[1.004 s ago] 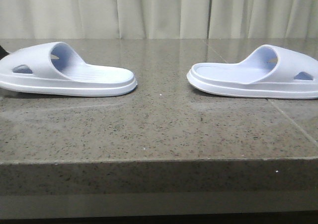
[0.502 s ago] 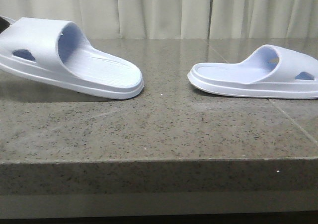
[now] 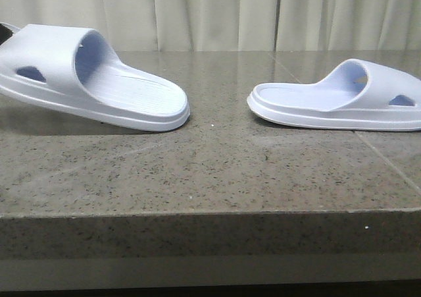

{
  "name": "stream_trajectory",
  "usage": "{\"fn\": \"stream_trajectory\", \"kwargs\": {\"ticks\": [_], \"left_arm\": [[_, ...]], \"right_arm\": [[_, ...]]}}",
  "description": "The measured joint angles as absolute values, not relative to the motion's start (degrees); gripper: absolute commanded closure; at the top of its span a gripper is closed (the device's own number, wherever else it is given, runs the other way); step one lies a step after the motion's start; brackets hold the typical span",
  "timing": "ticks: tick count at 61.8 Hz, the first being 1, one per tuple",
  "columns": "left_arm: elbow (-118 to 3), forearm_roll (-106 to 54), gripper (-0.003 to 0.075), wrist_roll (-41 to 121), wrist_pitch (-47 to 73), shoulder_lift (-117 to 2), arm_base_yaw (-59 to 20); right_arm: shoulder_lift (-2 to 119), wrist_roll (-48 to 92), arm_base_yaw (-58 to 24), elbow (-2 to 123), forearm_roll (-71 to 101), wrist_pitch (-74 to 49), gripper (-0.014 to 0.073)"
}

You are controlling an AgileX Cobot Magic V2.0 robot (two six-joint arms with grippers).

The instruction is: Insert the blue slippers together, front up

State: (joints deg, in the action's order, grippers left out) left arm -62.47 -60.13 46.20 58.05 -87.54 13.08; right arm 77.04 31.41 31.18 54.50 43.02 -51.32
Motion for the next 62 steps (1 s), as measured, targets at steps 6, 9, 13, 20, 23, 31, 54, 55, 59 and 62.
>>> {"fn": "stream_trajectory", "kwargs": {"ticks": [6, 9, 13, 20, 23, 31, 54, 55, 59, 62], "left_arm": [[-62.47, -60.13, 0.0741, 46.24, 58.05, -87.54, 13.08], [-62.47, -60.13, 0.0741, 46.24, 58.05, -87.54, 13.08], [-62.47, -60.13, 0.0741, 46.24, 58.05, -87.54, 13.08], [-62.47, -60.13, 0.0741, 46.24, 58.05, -87.54, 13.08], [-62.47, -60.13, 0.0741, 46.24, 58.05, -87.54, 13.08], [-62.47, -60.13, 0.0741, 46.33, 58.01, -87.54, 13.08], [-62.47, -60.13, 0.0741, 46.33, 58.01, -87.54, 13.08], [-62.47, -60.13, 0.0741, 46.33, 58.01, -87.54, 13.08], [-62.47, -60.13, 0.0741, 46.33, 58.01, -87.54, 13.08], [-62.47, -60.13, 0.0741, 46.33, 58.01, -87.54, 13.08]], "right_arm": [[81.24, 39.66, 32.22, 55.20, 52.06, -52.74, 0.0221], [82.93, 42.56, 32.10, 55.20, 54.89, -52.85, 0.0221], [84.87, 45.52, 31.67, 55.22, 57.59, -52.85, 0.0221], [87.98, 48.71, 30.24, 55.22, 59.87, -52.75, 0.0221], [89.01, 49.41, 29.44, 55.22, 60.22, -52.74, 0.0221], [91.28, 50.52, 27.42, 55.32, 60.64, -52.10, 0.0221], [94.75, 50.66, 24.34, 55.79, 63.15, -49.53, 0.0226], [94.88, 50.66, 24.18, 55.79, 63.34, -49.53, 0.0230], [95.41, 50.79, 23.67, 55.92, 64.34, -49.53, 0.0263], [95.75, 51.18, 23.39, 55.92, 64.85, -49.63, 0.0302]]}}
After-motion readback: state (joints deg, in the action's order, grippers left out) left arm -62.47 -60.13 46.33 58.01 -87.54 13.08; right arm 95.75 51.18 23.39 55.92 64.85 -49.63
